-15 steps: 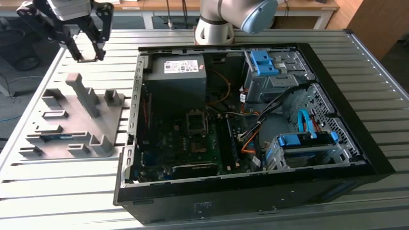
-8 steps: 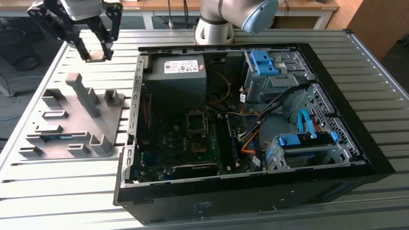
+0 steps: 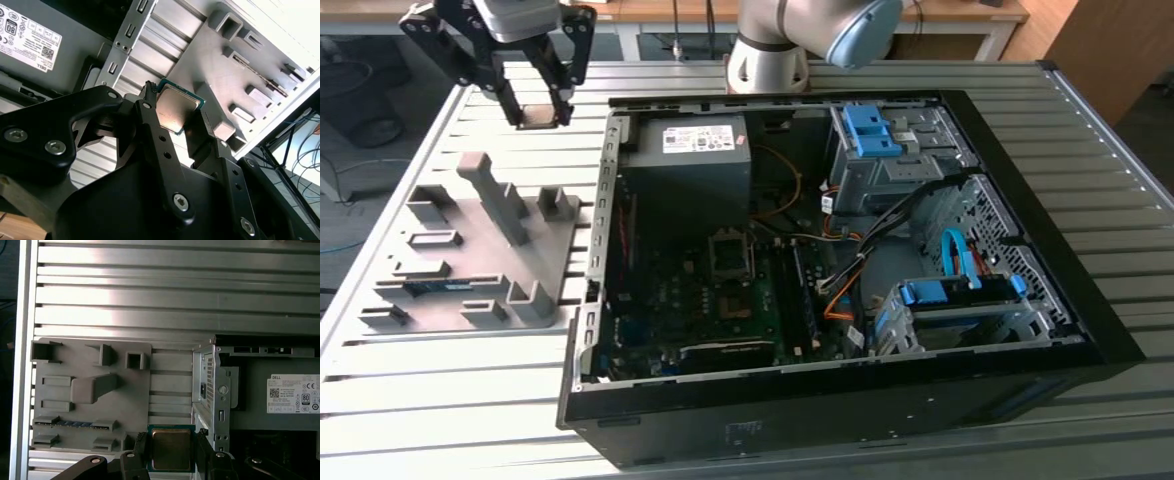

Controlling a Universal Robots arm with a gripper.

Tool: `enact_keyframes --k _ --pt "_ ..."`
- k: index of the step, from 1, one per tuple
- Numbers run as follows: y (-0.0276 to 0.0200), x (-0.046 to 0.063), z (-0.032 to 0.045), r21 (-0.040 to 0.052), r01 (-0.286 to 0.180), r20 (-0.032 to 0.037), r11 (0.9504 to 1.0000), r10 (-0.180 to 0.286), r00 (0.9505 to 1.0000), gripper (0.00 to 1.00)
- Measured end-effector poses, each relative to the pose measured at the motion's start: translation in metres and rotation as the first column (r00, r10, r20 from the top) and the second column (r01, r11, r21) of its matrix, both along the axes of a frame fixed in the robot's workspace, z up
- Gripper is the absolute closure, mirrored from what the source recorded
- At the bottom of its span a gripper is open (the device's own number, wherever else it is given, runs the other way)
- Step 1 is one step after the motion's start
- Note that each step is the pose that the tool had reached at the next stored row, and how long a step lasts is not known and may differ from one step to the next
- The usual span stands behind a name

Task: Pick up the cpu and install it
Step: 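Pick up the cpu and move it towards the insertion slot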

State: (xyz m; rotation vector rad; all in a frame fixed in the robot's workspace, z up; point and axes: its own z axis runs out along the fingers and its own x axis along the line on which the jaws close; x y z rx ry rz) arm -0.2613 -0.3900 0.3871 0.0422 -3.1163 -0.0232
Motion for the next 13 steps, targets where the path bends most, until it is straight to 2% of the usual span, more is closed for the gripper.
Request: enact_keyframes --k 13 --pt "0.0 0.025 0.0 0.0 0.0 -0.0008 1.0 0.0 1.0 0.53"
